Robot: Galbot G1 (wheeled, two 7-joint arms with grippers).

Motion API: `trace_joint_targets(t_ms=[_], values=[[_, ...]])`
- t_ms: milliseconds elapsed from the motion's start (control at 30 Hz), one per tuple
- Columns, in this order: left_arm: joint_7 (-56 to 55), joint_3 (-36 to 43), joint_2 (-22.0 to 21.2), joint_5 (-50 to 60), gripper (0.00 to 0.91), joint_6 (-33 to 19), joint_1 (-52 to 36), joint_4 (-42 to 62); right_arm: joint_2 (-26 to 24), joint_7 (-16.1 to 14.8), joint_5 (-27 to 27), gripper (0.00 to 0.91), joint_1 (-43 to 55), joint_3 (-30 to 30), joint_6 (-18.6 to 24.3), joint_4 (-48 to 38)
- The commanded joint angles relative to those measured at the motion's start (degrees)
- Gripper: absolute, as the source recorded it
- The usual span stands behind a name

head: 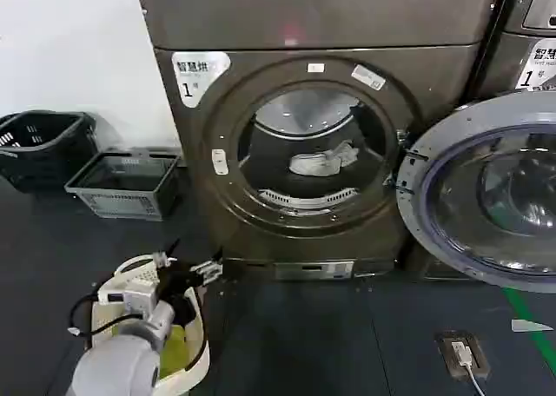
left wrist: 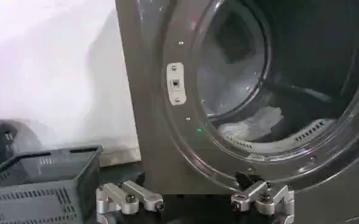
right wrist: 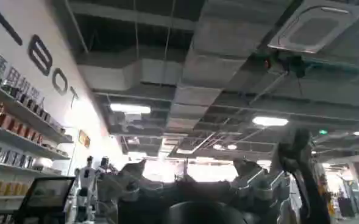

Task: Grasp the clothes from the dryer.

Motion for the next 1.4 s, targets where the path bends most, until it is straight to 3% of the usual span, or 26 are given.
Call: trace_joint_targets(t_ms=[33, 1400], values=[[0.1, 0.4, 0.0, 0.1, 0.907, 2.8, 0.2, -0.1, -0.4, 3.0, 0.1, 0.907, -0.1, -1.2, 4.1, -1.2], [-0.1, 0.7, -1.1, 0.1, 0.907, 2.8, 0.7, -0.1, -0.6, 3.5, 0.2, 0.907, -0.1, -4.1, 3.9, -1.8]])
